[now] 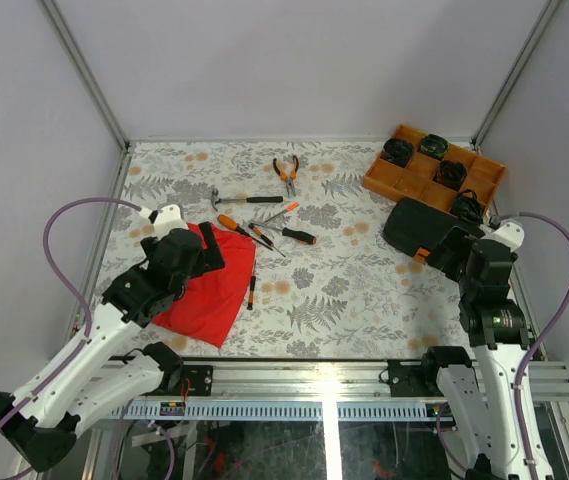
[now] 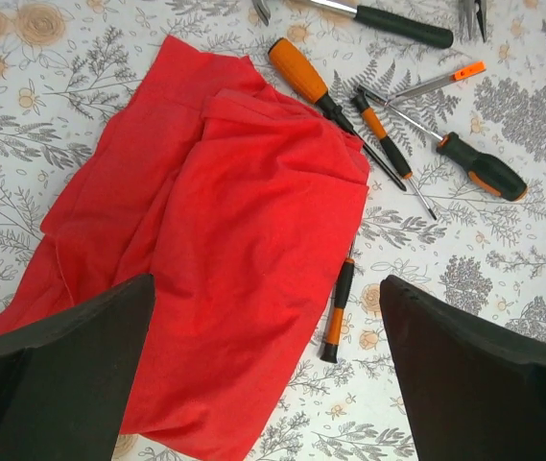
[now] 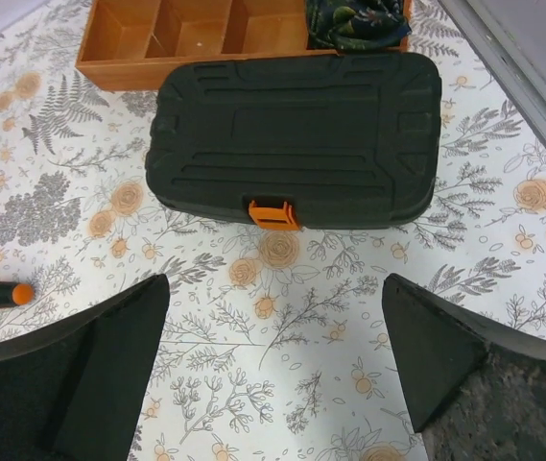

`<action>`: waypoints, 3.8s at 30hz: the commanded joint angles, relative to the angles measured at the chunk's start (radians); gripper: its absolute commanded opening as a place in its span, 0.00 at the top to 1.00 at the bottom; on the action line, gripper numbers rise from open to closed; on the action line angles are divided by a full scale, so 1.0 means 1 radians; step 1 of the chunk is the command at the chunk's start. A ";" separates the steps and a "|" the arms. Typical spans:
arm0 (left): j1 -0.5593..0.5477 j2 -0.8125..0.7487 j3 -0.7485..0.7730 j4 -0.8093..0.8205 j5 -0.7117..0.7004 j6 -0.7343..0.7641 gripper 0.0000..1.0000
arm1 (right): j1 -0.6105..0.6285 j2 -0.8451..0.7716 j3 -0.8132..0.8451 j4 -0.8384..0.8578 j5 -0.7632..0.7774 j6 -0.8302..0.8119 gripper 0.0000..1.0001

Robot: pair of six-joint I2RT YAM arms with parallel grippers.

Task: Sort the tools into containers
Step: Move the storage box to the center of the board.

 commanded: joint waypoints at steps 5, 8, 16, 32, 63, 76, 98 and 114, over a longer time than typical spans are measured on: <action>0.026 0.049 0.050 0.049 0.087 0.007 0.00 | -0.071 0.047 0.084 0.022 -0.164 -0.019 0.01; 0.029 0.054 0.050 0.063 0.104 0.003 0.00 | -0.081 0.066 0.101 0.018 -0.189 -0.013 0.01; 0.032 0.088 0.058 0.093 0.172 0.016 0.00 | -0.088 0.185 0.153 -0.014 -0.140 0.032 0.01; 0.034 0.137 0.075 0.124 0.252 0.070 0.03 | -0.092 0.539 0.294 -0.003 -0.061 0.010 0.01; 0.034 -0.039 0.003 0.174 0.173 0.105 0.00 | -0.261 1.013 0.393 0.370 0.076 -0.001 0.01; 0.034 -0.005 0.002 0.176 0.182 0.103 0.00 | -0.397 1.107 0.362 0.505 -0.218 -0.005 0.01; 0.034 0.030 0.006 0.176 0.193 0.106 0.00 | -0.401 1.183 0.378 0.453 -0.389 -0.016 0.01; 0.034 0.027 0.010 0.172 0.189 0.105 0.00 | -0.202 0.863 0.137 0.319 -0.460 -0.005 0.01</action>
